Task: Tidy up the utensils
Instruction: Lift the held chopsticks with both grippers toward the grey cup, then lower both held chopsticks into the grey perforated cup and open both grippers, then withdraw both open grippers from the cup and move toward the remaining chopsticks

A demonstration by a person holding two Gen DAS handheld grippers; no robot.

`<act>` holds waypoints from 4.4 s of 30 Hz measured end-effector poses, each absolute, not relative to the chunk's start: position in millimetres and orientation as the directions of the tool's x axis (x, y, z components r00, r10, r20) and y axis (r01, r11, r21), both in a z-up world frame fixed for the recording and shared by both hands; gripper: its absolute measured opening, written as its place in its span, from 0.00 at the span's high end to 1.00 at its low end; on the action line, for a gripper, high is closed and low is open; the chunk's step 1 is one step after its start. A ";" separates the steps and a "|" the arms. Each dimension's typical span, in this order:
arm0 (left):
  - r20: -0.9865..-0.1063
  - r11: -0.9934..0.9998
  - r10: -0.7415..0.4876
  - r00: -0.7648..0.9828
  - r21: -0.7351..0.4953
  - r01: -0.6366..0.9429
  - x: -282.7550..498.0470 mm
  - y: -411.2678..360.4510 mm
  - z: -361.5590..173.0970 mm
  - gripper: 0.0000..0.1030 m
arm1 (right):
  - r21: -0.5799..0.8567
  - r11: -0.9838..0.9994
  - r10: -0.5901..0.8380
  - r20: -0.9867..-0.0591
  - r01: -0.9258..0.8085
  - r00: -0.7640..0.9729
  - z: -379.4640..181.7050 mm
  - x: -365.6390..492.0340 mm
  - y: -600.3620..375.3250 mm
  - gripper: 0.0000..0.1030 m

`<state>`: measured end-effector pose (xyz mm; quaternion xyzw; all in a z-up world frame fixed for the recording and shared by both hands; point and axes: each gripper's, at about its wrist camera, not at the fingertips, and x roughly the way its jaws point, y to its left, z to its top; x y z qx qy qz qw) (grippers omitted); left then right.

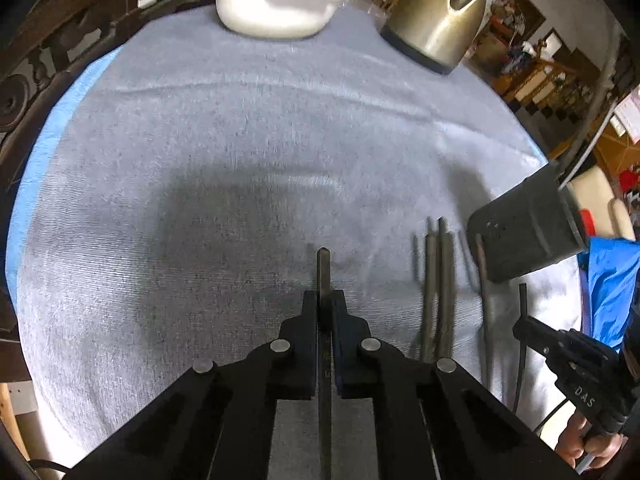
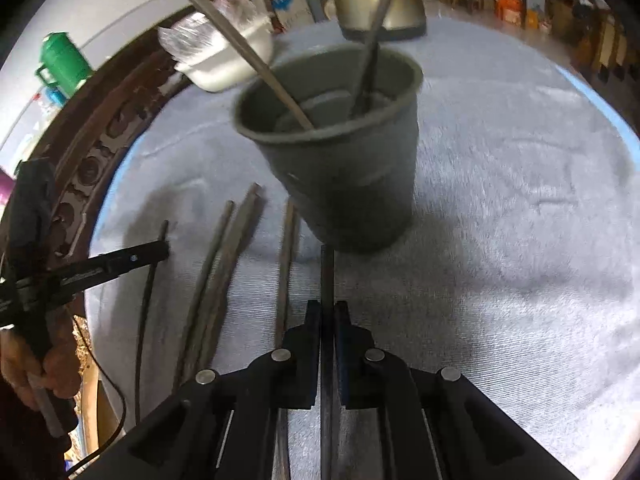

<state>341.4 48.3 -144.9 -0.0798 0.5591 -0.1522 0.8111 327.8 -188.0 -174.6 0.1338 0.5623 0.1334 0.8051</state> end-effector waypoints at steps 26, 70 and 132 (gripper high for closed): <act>-0.548 0.916 -0.398 0.736 -0.285 0.283 266.8 39.4 21.3 0.95 | 0.476 0.860 0.430 -0.483 -0.183 0.763 -49.6 280.4 -231.5 0.93; -0.450 0.888 -0.456 0.768 -0.282 0.362 310.4 -74.4 40.5 0.94 | 0.492 0.868 0.133 -0.360 0.067 0.923 -26.0 322.1 -280.5 0.93; -0.840 0.972 -0.090 0.535 0.042 0.230 207.1 -73.6 -88.1 0.43 | 0.620 0.784 0.449 -0.532 -0.031 0.718 -156.7 209.5 -312.3 0.89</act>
